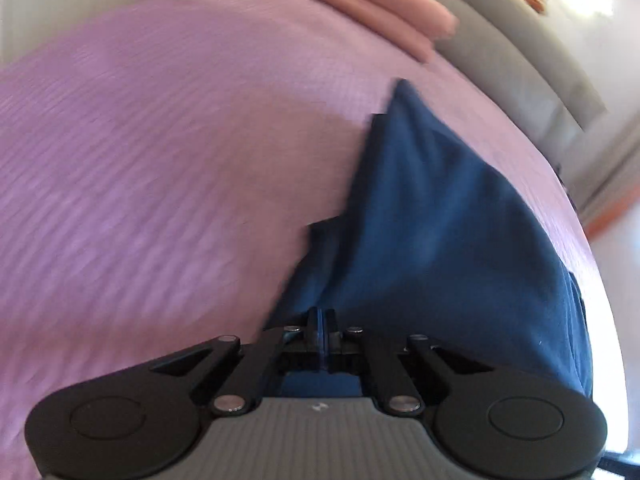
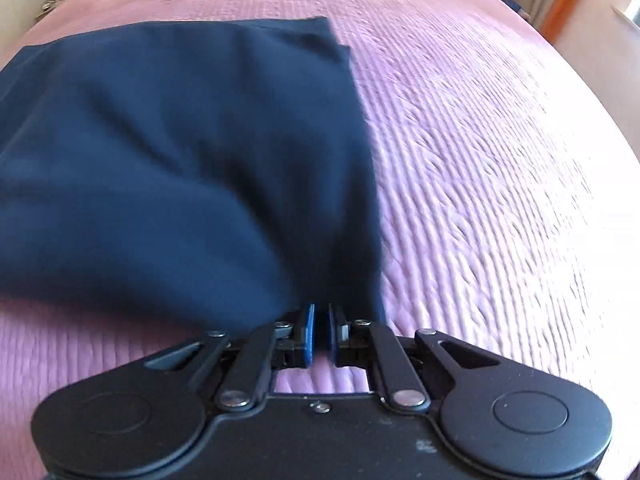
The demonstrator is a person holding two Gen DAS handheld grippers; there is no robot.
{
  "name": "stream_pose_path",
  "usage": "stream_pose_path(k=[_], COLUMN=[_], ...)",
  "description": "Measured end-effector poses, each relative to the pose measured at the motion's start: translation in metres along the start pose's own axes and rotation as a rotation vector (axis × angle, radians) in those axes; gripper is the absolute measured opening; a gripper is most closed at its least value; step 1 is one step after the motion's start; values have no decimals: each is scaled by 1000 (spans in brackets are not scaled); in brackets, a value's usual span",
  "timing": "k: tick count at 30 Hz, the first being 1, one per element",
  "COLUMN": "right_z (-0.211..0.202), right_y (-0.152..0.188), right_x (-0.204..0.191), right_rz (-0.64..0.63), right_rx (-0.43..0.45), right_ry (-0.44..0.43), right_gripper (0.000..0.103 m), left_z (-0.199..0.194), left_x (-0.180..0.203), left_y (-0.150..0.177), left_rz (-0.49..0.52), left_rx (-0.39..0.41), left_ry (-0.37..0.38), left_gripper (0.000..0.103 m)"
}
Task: Fold large clothes
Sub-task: 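Lower the folded hem onto the hoodie and open both tools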
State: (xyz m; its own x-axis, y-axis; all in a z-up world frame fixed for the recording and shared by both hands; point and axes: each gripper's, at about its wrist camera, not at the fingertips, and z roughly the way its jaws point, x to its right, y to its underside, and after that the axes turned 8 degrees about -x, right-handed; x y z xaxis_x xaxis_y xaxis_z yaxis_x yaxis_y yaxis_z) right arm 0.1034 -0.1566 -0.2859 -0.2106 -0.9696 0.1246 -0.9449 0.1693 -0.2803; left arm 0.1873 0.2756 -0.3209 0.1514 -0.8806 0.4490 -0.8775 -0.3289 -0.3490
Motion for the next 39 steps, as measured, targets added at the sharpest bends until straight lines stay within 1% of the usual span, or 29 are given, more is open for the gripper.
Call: stream_pose_path(k=[1, 2, 3, 4, 5, 6, 7, 8, 10, 11, 13, 14, 15, 16, 17, 18, 20, 21, 22, 23, 24, 26, 28, 29, 30, 32, 36, 37, 39], right_z=[-9, -23, -39, -54, -66, -76, -83, -85, -77, -69, -43, -28, -15, -12, -13, -15, -23, -33, -40, -46, -52, -51, -41, -35, -30, -23, -30, -34, -41], right_y=[1, -1, -6, -11, -17, -23, -29, -33, -38, -38, -38, -36, -32, -29, -29, -32, -43, -43, -45, -44, -42, -40, -32, -30, -31, -31, -27, -24, -22], right_x=[-2, -6, -14, -22, -31, -44, -60, -75, -108, -121, -141, -147, -147, -144, -141, -140, -131, -129, -126, -126, -127, -134, -137, -143, -144, -145, -142, -140, -136], right_rz=[-14, -31, -50, -67, -80, -93, -112, -131, -175, -191, -196, -179, -157, -134, -118, -110, -110, -114, -120, -128, -135, -144, -131, -115, -98, -80, -66, -62, -61], right_rx=[18, 65, 128, 190, 244, 290, 321, 330, 336, 328, 270, 234, 216, 224, 223, 206, 201, 221, 245, 267, 283, 287, 264, 253, 245, 240, 254, 262, 286], right_ry=[10, 8, -18, -64, -113, -163, -218, -252, -296, -304, -291, -275, -276, -293, -303, -305, -314, -337, -360, -371, -368, -339, -316, -318, -321, -318, -321, -321, -312], right_gripper=[9, 9, 9, 9, 9, 9, 9, 9, 9, 9, 9, 9, 9, 8, 8, 8, 9, 10, 10, 10, 10, 10, 10, 10, 10, 10, 10, 10, 10], left_z=[-6, -12, -19, -23, -25, -31, -42, -44, -49, -53, -53, -52, -51, -48, -46, -43, -39, -38, -37, -36, -34, -29, -21, -16, -10, 0, 15, 19, 28], left_x=[-6, -8, -7, -4, 1, 3, 6, 10, 14, 16, 15, 13, 10, 6, 2, -2, -7, -9, -10, -11, -12, -16, -21, -23, -24, -23, -10, -8, -6], left_y=[2, 2, 2, 1, -1, 2, 9, 7, 10, 13, 17, 18, 22, 25, 28, 31, 36, 39, 42, 45, 47, 47, 42, 39, 36, 31, 22, 19, 13], left_rz=[-24, -30, -15, -7, -5, -4, 1, 6, 12, 14, 15, 15, 9, -4, -21, -45, -83, -97, -103, -112, -125, -165, -234, -269, -300, -322, -286, -292, -308], left_rx=[-11, -19, -20, -18, -17, -13, -7, -1, 0, 0, -12, -21, -28, -37, -48, -62, -85, -94, -97, -99, -99, -77, -37, -16, 9, 41, 103, 114, 121], left_ry=[11, 8, -8, -17, -17, -12, -8, -6, 10, 16, 21, 18, 14, 17, 23, 35, 67, 101, 121, 128, 132, 148, 195, 221, 248, 285, 299, 313, 343], left_gripper=[3, 4, 4, 6, 13, 18, 24, 25, 26, 27, 29, 32, 34, 39, 42, 43, 46, 48, 52, 57, 59, 62, 66, 71, 74, 87, 88, 85, 71])
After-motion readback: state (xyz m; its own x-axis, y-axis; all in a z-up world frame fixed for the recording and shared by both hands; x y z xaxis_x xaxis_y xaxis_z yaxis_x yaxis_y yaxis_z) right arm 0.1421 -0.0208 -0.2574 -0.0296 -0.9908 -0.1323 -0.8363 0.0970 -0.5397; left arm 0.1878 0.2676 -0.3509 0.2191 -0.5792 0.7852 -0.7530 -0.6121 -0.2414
